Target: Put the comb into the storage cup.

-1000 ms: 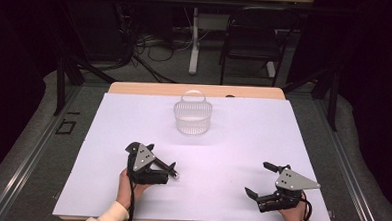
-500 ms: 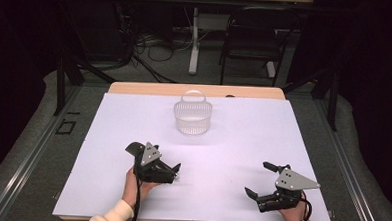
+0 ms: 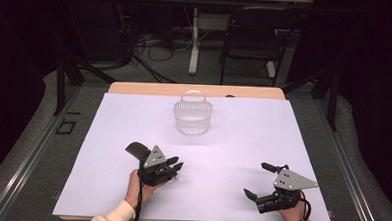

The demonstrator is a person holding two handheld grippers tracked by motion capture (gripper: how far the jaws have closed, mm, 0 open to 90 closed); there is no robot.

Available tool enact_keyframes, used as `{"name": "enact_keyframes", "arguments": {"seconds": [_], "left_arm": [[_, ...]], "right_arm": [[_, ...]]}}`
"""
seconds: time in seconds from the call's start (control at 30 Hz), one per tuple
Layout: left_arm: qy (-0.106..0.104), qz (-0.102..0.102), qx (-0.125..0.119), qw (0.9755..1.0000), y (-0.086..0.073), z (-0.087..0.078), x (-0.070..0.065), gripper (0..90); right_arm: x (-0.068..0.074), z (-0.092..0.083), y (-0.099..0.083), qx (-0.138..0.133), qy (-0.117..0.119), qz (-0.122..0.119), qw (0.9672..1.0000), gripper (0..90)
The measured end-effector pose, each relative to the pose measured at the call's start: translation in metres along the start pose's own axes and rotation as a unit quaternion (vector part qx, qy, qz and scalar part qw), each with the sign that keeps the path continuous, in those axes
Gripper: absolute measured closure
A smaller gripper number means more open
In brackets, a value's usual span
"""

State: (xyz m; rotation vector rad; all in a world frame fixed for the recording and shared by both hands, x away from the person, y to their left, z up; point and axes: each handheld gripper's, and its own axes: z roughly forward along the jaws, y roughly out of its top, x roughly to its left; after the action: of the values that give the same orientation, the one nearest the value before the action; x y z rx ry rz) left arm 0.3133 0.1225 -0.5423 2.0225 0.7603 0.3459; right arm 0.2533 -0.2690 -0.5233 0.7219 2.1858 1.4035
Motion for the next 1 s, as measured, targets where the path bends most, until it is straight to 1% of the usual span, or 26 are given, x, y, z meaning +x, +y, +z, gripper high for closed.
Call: {"name": "enact_keyframes", "arguments": {"seconds": [0.03, 0.07, 0.13, 0.17, 0.33, 0.47, 0.5, 0.57, 0.63, 0.8, 0.83, 0.87, 1.0], "left_arm": [[-0.001, -0.009, 0.003, 1.0000, -0.001, 0.001, 0.001, 79.6], [-0.001, -0.009, 0.003, 1.0000, -0.001, 0.001, 0.001, 82.6], [-0.002, -0.017, 0.007, 0.9998, -0.001, 0.003, 0.001, 88.5], [-0.003, -0.017, 0.008, 0.9998, -0.001, 0.004, 0.002, 89.6], [-0.010, -0.017, 0.022, 0.9996, -0.001, 0.008, 0.002, 89.8], [-0.019, -0.021, 0.044, 0.9986, -0.001, 0.013, 0.001, 89.9], [-0.019, -0.021, 0.044, 0.9986, -0.001, 0.013, 0.001, 89.9], [-0.017, -0.021, 0.054, 0.9982, -0.001, 0.015, 0.000, 89.9], [-0.018, -0.024, 0.056, 0.9980, -0.001, 0.016, 0.000, 89.9], [-0.017, -0.018, 0.067, 0.9975, -0.002, 0.016, 0.000, 89.9], [-0.018, -0.021, 0.066, 0.9975, -0.003, 0.017, 0.000, 89.9], [-0.018, -0.021, 0.070, 0.9971, -0.003, 0.017, 0.000, 89.9], [-0.017, -0.016, 0.078, 0.9967, -0.004, 0.017, 0.000, 89.9]], "right_arm": [[0.000, 0.001, 0.000, 0.002, 0.000, -0.001, 1.0000, 0.0], [0.000, 0.001, 0.000, 0.002, 0.000, -0.001, 1.0000, 0.0], [0.000, 0.000, 0.000, 0.002, 0.001, -0.002, 1.0000, 0.0], [0.000, 0.000, 0.000, 0.001, 0.001, -0.001, 1.0000, 0.0], [0.000, 0.000, 0.000, 0.001, 0.001, -0.001, 1.0000, 0.0], [0.000, 0.000, 0.000, 0.001, 0.001, -0.001, 1.0000, 0.0], [0.000, 0.000, 0.000, 0.001, 0.001, -0.001, 1.0000, 0.0], [0.000, 0.000, 0.000, 0.002, 0.001, -0.001, 1.0000, 0.0], [0.000, 0.000, 0.000, 0.002, 0.001, -0.001, 1.0000, 0.0], [0.000, 0.000, 0.000, 0.000, 0.002, -0.003, 1.0000, 0.0], [0.000, 0.000, 0.000, -0.002, 0.001, -0.003, 1.0000, 0.0], [0.000, 0.000, 0.000, -0.002, 0.001, -0.003, 1.0000, 0.0], [0.000, -0.001, 0.000, -0.002, 0.001, -0.002, 1.0000, 0.0]]}}
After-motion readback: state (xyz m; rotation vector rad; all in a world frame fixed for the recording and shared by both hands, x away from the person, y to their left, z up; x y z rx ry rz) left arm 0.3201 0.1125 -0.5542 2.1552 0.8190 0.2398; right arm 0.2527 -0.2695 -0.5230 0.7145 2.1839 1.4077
